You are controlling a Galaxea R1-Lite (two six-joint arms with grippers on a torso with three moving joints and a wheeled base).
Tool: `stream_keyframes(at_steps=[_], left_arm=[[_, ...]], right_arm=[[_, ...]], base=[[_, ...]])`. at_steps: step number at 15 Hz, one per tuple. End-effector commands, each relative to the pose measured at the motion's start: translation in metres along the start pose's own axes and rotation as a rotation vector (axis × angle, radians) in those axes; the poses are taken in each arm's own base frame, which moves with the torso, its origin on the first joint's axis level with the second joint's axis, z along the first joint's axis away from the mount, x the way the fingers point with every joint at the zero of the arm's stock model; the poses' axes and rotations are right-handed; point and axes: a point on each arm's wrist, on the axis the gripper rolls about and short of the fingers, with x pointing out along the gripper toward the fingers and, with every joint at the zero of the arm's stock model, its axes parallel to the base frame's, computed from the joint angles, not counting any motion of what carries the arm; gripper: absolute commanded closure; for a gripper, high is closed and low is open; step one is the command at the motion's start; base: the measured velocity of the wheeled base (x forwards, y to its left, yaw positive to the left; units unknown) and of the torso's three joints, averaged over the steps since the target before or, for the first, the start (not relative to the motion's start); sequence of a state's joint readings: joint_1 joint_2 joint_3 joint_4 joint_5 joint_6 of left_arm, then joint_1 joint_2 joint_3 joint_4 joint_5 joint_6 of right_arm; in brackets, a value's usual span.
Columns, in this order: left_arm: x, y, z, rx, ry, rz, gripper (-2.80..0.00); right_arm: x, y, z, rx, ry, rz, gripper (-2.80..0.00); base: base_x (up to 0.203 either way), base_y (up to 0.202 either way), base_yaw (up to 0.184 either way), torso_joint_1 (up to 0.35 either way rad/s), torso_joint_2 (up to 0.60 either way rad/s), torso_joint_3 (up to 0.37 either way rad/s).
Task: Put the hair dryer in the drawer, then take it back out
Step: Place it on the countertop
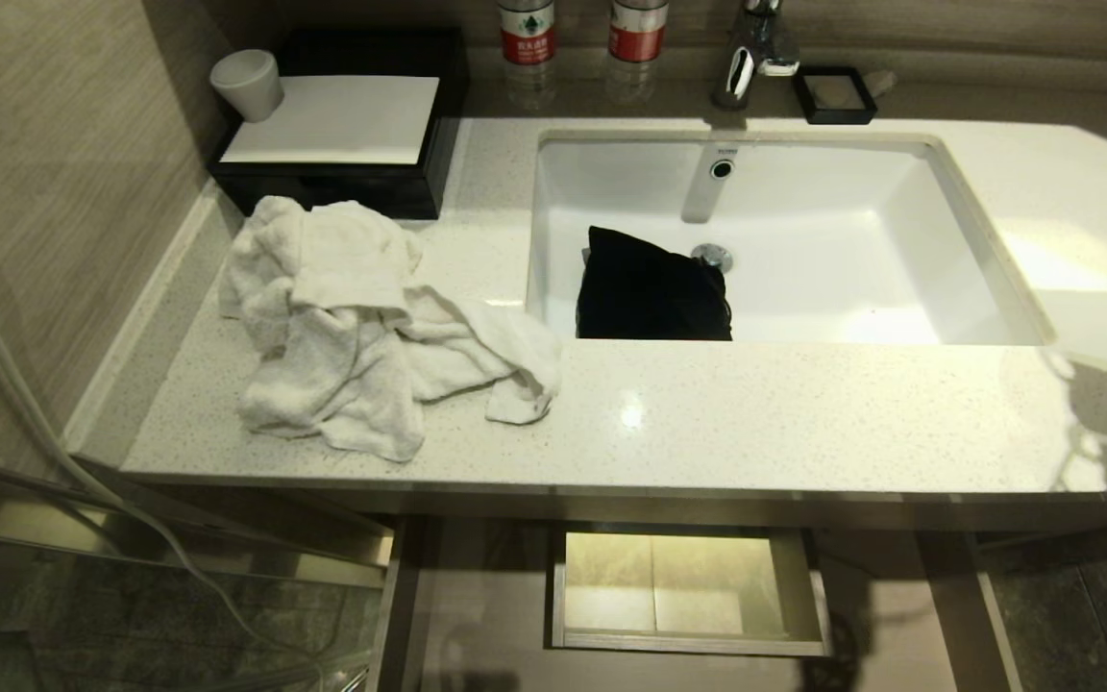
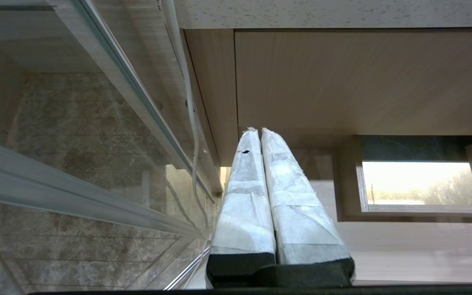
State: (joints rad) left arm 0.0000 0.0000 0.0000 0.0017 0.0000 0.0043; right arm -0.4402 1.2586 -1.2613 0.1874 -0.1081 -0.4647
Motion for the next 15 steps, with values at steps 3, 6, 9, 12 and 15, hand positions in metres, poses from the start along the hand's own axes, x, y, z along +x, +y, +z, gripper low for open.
stream_keyframes(at_steps=[3,6,9,12,15], left_arm=[[0.000,0.000,0.000,0.000,0.001,0.000,0.00],[0.000,0.000,0.000,0.000,0.001,0.000,0.00],[0.000,0.000,0.000,0.000,0.001,0.000,0.00],[0.000,0.000,0.000,0.000,0.001,0.000,0.00],[0.000,0.000,0.000,0.000,0.001,0.000,0.00]], right_arm=[[0.032,0.005,0.003,-0.087,0.009,0.094,0.00],[0.066,0.008,0.007,-0.138,-0.013,0.193,0.00],[0.089,0.008,0.007,-0.149,-0.005,0.222,0.00],[0.118,0.006,0.009,-0.168,-0.006,0.252,0.00],[0.143,-0.002,-0.002,-0.229,0.009,0.313,0.00]], base=[[0.000,0.000,0.000,0.000,0.00,0.000],[0.000,0.000,0.000,0.000,0.00,0.000],[0.000,0.000,0.000,0.000,0.00,0.000],[0.000,0.000,0.000,0.000,0.00,0.000],[0.000,0.000,0.000,0.000,0.00,0.000]])
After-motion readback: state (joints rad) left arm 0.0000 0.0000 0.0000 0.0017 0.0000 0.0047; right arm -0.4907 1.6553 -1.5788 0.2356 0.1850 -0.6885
